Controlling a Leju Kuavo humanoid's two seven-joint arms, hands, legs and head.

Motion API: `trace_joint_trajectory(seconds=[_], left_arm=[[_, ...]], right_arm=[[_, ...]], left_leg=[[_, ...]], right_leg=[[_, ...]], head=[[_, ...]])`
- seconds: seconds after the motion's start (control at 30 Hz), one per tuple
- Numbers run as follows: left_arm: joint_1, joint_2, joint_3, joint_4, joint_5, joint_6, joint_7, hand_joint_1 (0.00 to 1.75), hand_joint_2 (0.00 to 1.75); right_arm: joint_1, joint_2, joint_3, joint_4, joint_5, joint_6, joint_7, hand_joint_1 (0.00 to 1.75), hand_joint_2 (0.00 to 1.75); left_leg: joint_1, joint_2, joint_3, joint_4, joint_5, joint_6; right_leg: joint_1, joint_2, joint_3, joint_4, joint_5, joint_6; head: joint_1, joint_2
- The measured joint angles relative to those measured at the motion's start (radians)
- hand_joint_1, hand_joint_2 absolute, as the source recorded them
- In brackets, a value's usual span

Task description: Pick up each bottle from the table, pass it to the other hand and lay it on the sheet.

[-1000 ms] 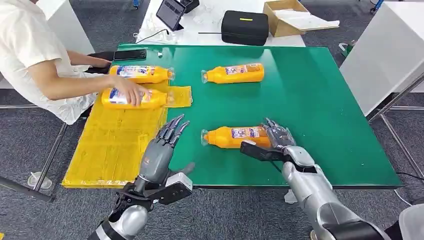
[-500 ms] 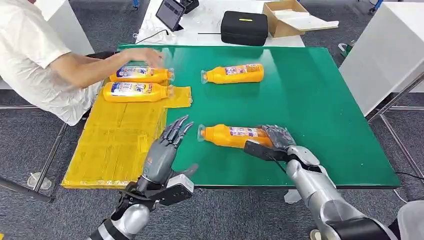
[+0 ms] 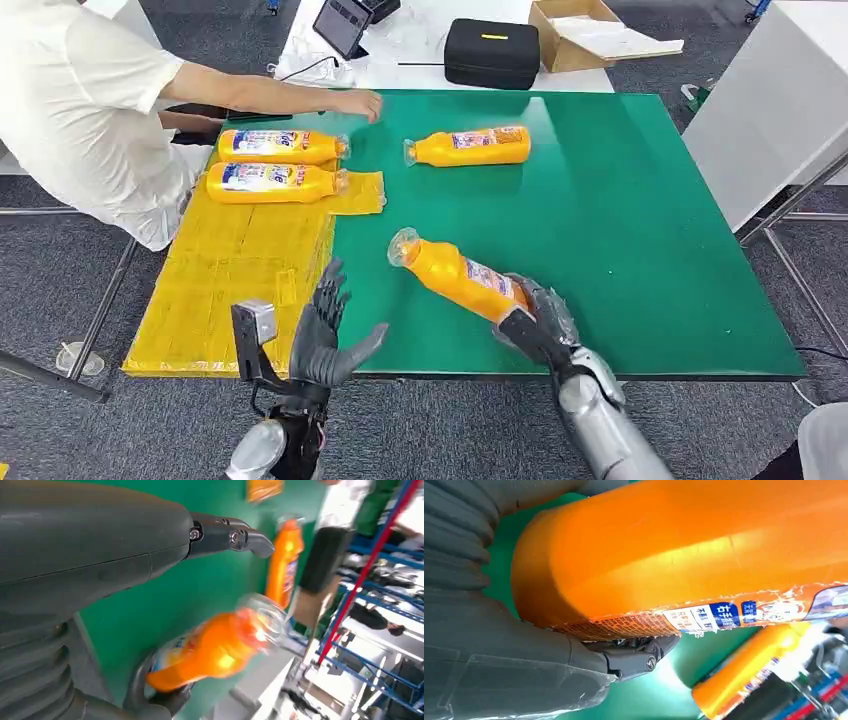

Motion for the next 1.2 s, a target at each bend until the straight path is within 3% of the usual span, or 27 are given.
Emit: trace_joint_trajectory(seconds=[0.17, 0.3, 0.53, 0.67, 1.2], left_arm=[[0.007, -0.001, 0.003, 0.0, 0.007, -0.002, 0.0, 0.0, 1.75], [0.048, -0.001, 0.042, -0.027, 0.065, -0.008, -0.004, 0.0, 1.75], [0.056, 0.0, 0.048, -0.035, 0.068, -0.009, -0.003, 0.0, 1.75], [0.059, 0.002, 0.052, -0.039, 0.137, -0.099, 0.025, 0.0, 1.75], [-0.012, -0.008, 0.036, 0.004, 0.114, -0.33, 0.021, 0.0, 1.75]], right_arm=[[0.016, 0.005, 0.0, -0.022, -0.004, -0.002, 0.001, 1.75, 1.75], [0.092, 0.049, 0.02, -0.183, -0.054, -0.039, -0.022, 1.75, 1.75], [0.105, 0.062, 0.029, -0.221, -0.055, -0.041, -0.022, 1.75, 1.75], [0.103, 0.063, 0.058, -0.223, -0.063, -0.008, -0.015, 1.75, 1.75], [-0.052, 0.109, 0.321, -0.03, -0.077, 0.176, -0.005, 1.75, 1.75]], left_leg=[[0.0, 0.0, -0.001, 0.0, 0.0, 0.0], [0.0, 0.0, -0.003, 0.0, 0.0, 0.0], [0.0, 0.0, -0.003, 0.0, 0.0, 0.0], [0.0, -0.001, -0.003, 0.0, 0.0, 0.0], [0.0, 0.0, -0.004, 0.0, 0.001, 0.0]], right_leg=[[0.0, 0.0, -0.001, 0.0, 0.0, 0.0], [-0.001, 0.0, -0.002, 0.0, 0.0, 0.0], [0.0, -0.001, -0.002, 0.0, 0.0, 0.0], [0.0, -0.001, -0.002, 0.0, 0.0, 0.0], [-0.001, -0.001, -0.003, 0.0, 0.0, 0.0]], head=[[0.0, 0.0], [0.0, 0.0], [0.0, 0.0], [0.0, 0.0], [0.001, 0.0]])
